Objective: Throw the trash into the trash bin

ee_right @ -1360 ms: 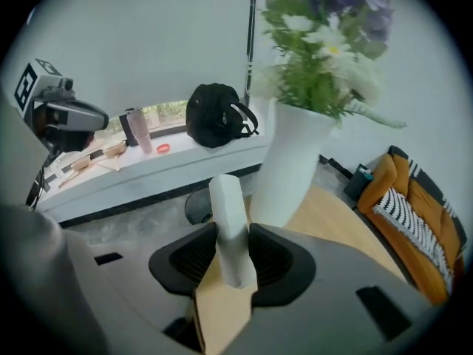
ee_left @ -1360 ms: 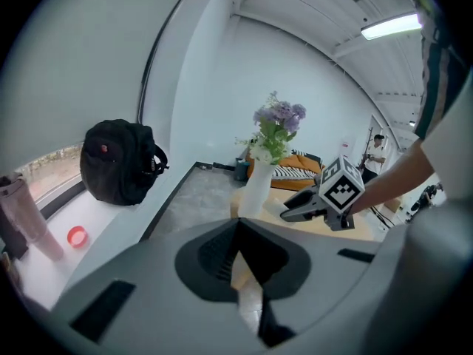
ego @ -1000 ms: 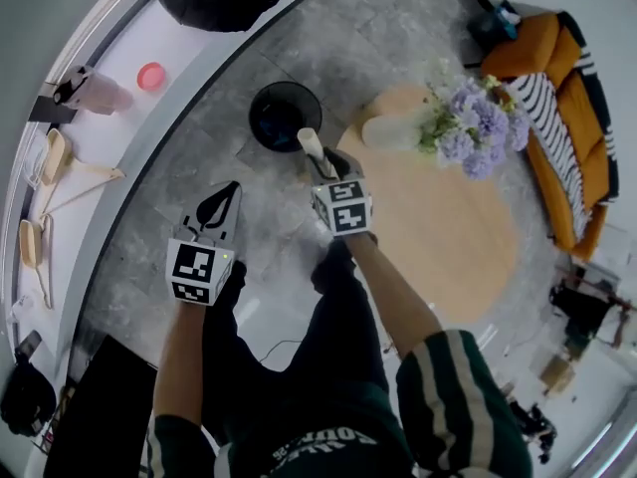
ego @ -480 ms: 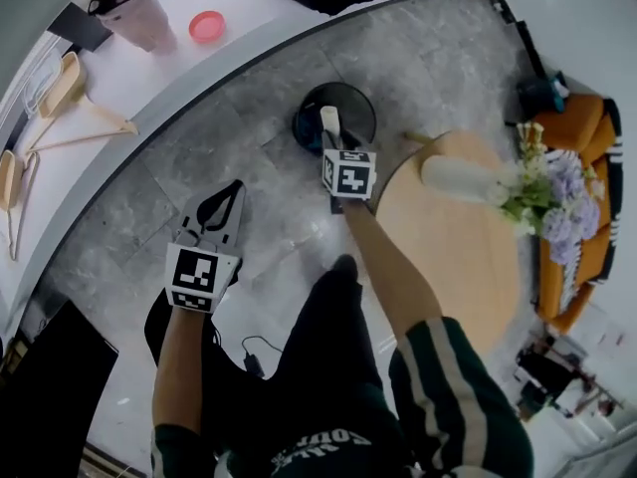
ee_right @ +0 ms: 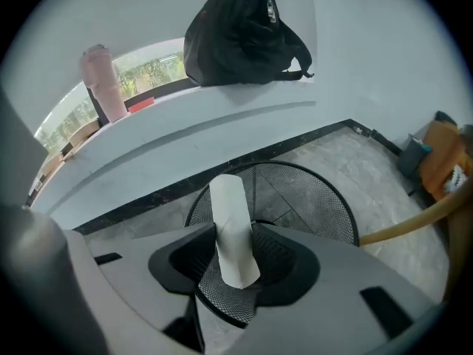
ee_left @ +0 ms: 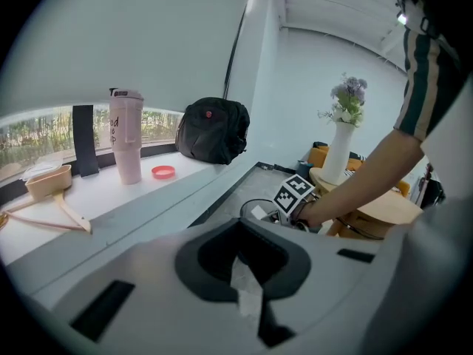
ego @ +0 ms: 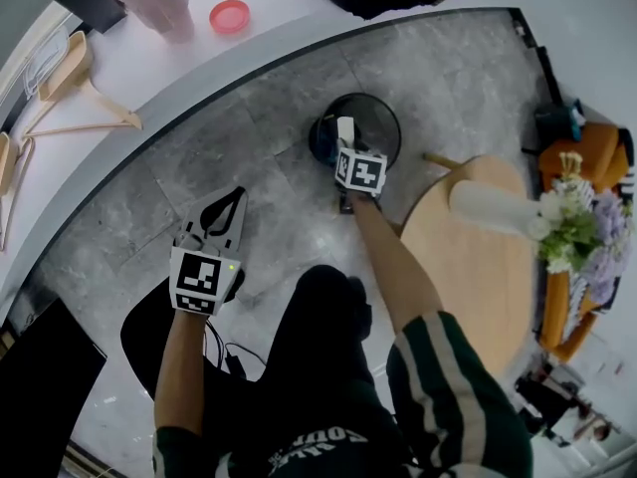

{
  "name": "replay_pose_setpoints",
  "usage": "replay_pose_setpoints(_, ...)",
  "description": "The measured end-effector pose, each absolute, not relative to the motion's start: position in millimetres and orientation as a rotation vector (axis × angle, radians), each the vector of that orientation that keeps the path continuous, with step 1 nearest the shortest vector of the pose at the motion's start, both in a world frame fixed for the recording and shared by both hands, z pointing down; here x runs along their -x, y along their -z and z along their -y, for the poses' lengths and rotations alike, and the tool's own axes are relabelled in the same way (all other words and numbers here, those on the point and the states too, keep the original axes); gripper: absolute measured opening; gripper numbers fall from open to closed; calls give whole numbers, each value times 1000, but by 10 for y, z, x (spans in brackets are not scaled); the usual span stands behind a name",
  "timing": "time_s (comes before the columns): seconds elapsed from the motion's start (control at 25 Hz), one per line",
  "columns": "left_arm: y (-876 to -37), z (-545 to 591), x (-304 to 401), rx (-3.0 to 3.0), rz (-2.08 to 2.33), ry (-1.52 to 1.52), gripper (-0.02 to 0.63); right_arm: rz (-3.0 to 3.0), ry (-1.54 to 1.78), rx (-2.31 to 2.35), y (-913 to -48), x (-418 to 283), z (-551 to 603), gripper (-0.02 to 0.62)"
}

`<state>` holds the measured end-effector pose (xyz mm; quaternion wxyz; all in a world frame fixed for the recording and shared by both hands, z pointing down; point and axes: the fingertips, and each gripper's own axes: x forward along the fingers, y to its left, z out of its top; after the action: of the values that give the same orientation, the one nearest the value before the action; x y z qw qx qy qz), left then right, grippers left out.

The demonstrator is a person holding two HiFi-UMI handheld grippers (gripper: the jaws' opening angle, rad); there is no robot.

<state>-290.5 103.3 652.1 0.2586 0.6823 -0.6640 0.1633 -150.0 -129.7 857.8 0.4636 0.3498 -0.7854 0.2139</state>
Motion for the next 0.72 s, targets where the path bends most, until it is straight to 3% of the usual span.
replay_pose_setpoints(0.16,-6542,-1068,2925,-1858,1794,-473,0,1910,-501,-866,-8719,1465,1286,161)
replay_pose_setpoints(0.4,-6137,-1165,3048,-1837,1810,-476,0,1956,-476,-843,-8247,1586,1106,171)
replay_pose_setpoints(0.44,-6035,-1162,3038,-1836,1809,-470,0,1967,-472,-832,-8104,1589,1060,160)
replay_pose_setpoints(0.56,-5656,-1125,2978,-1860,1792,-476,0,2006,-433,-809,-7606,1596,936,2)
replay_pose_setpoints(0.72,-5038,-1013,2901,-1924,1750,-492,0,2073,-455,-767,-6874,1660,758,0)
